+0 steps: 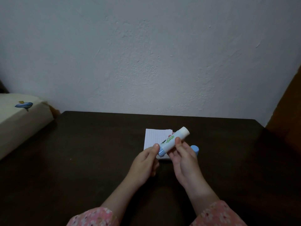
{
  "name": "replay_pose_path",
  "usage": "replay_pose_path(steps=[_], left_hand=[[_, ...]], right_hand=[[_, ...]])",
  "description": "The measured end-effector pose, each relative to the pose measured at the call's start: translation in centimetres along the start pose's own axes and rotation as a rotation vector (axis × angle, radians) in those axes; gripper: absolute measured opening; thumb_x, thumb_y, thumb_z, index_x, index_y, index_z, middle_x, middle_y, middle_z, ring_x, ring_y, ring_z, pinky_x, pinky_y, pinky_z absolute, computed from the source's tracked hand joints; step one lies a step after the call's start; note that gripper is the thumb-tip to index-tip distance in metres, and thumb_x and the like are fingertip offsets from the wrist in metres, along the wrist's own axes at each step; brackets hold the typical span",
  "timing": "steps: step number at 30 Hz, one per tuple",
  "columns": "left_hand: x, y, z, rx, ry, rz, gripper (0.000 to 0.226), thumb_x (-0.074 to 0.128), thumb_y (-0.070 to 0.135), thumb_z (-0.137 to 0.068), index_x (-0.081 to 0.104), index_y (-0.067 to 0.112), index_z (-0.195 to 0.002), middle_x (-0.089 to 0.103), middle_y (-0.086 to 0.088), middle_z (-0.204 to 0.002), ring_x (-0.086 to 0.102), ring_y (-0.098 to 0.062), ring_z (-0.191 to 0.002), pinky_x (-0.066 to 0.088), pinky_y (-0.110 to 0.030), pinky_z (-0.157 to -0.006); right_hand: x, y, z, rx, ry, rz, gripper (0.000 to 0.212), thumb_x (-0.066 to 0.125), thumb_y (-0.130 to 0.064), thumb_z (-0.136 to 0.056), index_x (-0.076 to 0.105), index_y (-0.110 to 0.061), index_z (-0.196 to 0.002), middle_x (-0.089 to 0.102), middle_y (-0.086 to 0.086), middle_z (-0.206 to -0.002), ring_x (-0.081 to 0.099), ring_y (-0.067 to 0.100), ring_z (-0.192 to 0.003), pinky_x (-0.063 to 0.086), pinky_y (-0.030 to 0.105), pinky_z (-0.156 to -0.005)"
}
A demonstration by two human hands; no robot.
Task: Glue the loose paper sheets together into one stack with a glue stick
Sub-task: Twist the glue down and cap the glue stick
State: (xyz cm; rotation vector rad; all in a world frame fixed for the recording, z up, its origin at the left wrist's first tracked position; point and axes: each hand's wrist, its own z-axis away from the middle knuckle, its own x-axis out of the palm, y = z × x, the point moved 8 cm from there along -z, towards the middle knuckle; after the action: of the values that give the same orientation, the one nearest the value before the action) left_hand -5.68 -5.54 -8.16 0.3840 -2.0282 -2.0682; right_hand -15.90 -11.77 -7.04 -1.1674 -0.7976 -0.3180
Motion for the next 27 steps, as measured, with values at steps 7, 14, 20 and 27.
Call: replay_pose_path(steps=[7, 14, 20, 27], left_hand=[[-0.9, 0.9, 0.2, 0.137, -0.010, -0.159, 0.030, 0.057, 0.057, -0.076, 0.063, 0.029, -0.068, 0.049, 0.006, -0.058, 0.043, -0.008, -0.052, 0.035, -0.024, -0.048], [-0.2, -0.7, -0.2, -0.091, -0.041, 0.056, 0.047, 0.042, 0.045, -0.097, 0.061, 0.008, -0.075, 0.042, -0.001, -0.052, 0.034, -0.012, -0.045, 0.029, -0.021, -0.044], [-0.6, 0.3, 0.0, 0.048, -0.049, -0.037, 0.024, 0.059, 0.055, -0.077, 0.065, 0.032, -0.071, 0.046, 0.009, -0.055, 0.040, -0.007, -0.048, 0.032, -0.023, -0.046], [-0.7, -0.2, -0.3, -0.052, -0.027, 0.132, 0.040, 0.048, 0.041, -0.096, 0.062, 0.009, -0.077, 0.039, -0.003, -0.053, 0.031, -0.010, -0.041, 0.026, -0.020, -0.040]], right_hand=[[0.1, -0.1, 0.0, 0.000, -0.011, -0.007, 0.012, 0.049, -0.011, -0.096, 0.060, -0.011, -0.099, 0.067, 0.009, -0.100, 0.064, 0.019, -0.093, 0.051, 0.034, -0.078], [-0.1, 0.5, 0.0, 0.007, 0.034, -0.001, 0.011, 0.049, -0.011, -0.096, 0.060, -0.013, -0.096, 0.068, 0.008, -0.096, 0.064, 0.020, -0.091, 0.049, 0.037, -0.085], [-0.3, 0.6, -0.3, -0.001, 0.050, 0.012, 0.010, 0.049, -0.013, -0.096, 0.058, -0.012, -0.101, 0.066, 0.008, -0.099, 0.063, 0.019, -0.091, 0.048, 0.038, -0.088], [0.0, 1.0, -0.1, 0.008, 0.033, 0.001, 0.009, 0.050, -0.012, -0.095, 0.059, -0.014, -0.098, 0.067, 0.008, -0.097, 0.064, 0.019, -0.092, 0.049, 0.037, -0.086]])
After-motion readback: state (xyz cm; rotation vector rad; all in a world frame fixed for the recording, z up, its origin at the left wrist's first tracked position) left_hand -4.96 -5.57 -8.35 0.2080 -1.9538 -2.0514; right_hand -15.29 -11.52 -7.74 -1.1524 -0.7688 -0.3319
